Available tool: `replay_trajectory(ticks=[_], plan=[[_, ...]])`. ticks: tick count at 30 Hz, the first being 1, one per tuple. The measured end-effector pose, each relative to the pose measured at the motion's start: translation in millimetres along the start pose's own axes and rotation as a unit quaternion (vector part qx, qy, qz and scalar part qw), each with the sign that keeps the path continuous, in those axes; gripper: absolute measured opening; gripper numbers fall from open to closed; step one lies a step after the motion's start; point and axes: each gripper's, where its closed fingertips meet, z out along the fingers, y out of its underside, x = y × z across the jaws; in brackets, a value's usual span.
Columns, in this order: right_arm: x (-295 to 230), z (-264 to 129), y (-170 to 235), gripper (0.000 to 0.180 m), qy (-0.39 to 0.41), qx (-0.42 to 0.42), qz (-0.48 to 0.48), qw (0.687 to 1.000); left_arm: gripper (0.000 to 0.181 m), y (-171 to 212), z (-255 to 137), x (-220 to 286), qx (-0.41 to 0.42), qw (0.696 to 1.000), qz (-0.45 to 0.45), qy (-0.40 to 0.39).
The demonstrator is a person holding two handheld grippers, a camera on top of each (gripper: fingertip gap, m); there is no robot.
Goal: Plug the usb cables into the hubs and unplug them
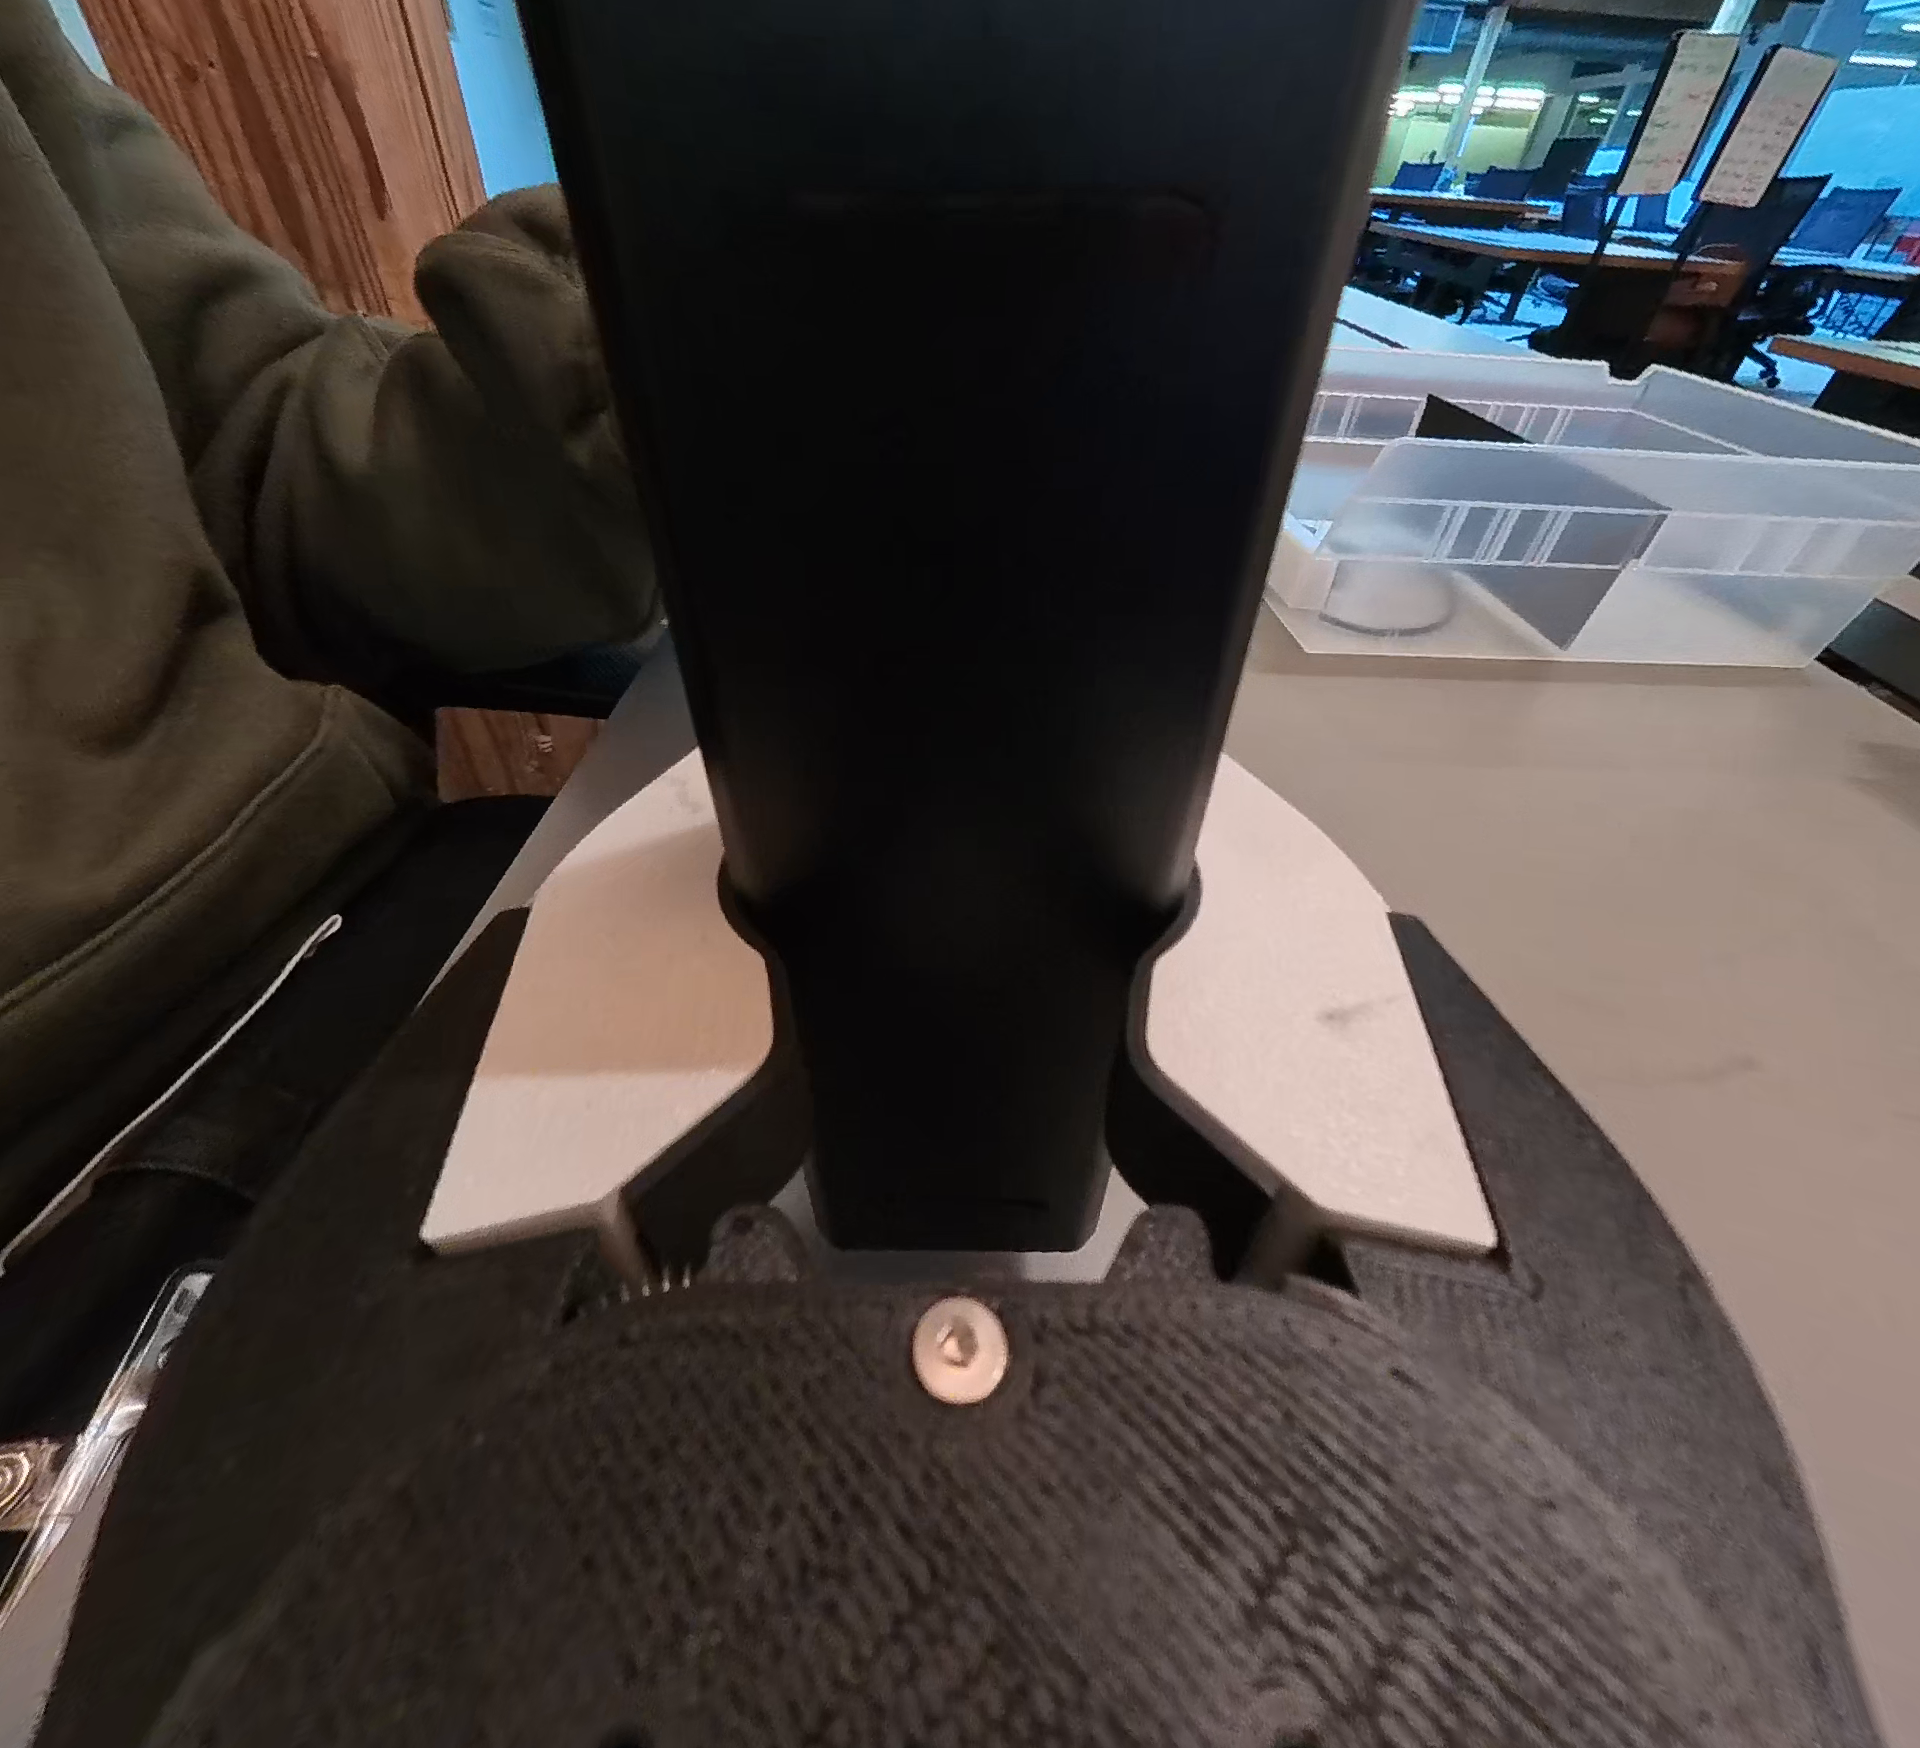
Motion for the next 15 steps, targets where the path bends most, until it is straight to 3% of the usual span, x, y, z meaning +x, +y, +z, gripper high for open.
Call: replay_trajectory(ticks=[15], plan=[[1.0, 0.7, 1.3, 0.072, 0.001, -0.005, 0.003, 1.000, 0.005, 0.3, 3.8, -2.3, -0.049, 0.997, 0.025, -0.046]])
